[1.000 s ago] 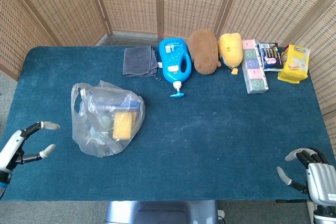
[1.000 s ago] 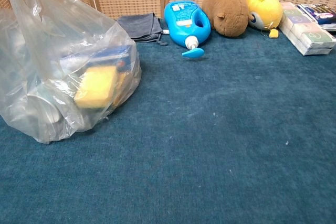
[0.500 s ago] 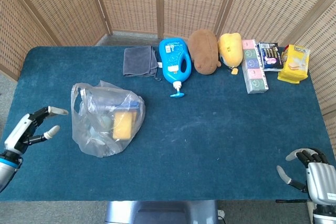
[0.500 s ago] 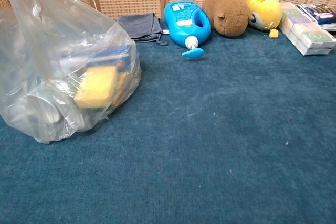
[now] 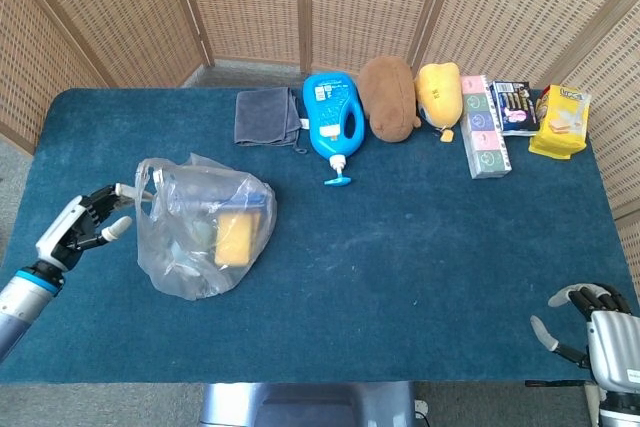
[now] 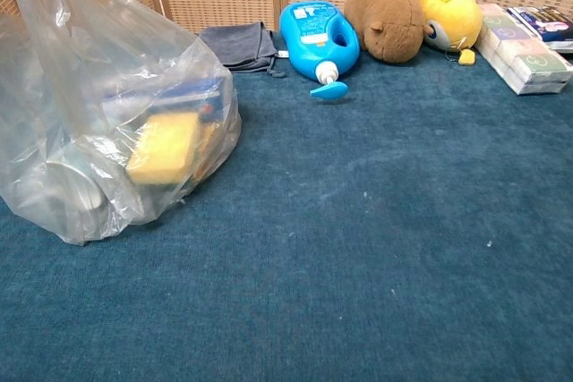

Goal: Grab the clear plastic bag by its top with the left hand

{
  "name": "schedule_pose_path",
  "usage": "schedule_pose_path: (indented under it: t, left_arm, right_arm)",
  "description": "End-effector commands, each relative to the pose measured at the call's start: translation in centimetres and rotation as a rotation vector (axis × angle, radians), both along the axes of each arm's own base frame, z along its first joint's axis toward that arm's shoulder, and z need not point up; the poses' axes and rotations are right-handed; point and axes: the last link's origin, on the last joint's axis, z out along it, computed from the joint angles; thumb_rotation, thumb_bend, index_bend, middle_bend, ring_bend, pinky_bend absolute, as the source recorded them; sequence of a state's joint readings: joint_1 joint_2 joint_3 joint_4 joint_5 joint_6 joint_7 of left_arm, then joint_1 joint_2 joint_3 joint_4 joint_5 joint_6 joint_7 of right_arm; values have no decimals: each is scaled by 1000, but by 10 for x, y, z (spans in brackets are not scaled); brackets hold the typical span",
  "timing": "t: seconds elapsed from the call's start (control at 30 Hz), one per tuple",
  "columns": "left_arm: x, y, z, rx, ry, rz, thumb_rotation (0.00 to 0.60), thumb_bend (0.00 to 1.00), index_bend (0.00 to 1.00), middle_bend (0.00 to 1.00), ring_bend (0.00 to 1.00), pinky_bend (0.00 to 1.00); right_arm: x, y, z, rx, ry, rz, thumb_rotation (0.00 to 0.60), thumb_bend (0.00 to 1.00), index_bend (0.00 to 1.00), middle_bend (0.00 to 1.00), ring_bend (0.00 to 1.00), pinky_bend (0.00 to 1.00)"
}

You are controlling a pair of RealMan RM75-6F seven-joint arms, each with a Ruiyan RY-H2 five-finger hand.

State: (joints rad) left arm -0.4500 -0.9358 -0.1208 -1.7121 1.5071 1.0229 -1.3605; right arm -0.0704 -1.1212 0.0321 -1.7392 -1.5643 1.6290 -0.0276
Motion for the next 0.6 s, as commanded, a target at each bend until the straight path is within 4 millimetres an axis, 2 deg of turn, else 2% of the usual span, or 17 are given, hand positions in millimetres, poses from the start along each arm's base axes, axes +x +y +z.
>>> schedule_pose_path:
  t: [0.03,0.37,0.6]
  left_arm:
    - [5,7,-6,-24,-21,-17,308,236,338,317,204,145]
    - [20,18,-20,-93,-104,-70,309,235,338,317,205,146]
    - [31,33,-31,-137,-154,-76,305,236,336,318,204,146]
  right_arm:
    - [0,1,1,-3,2,-2,142,321,476,439,314,212]
    - [0,3,4,-8,6,-5,141,321,476,439,314,211]
    - [-1,7,7,-21,12,-11,140,321,476,439,315,211]
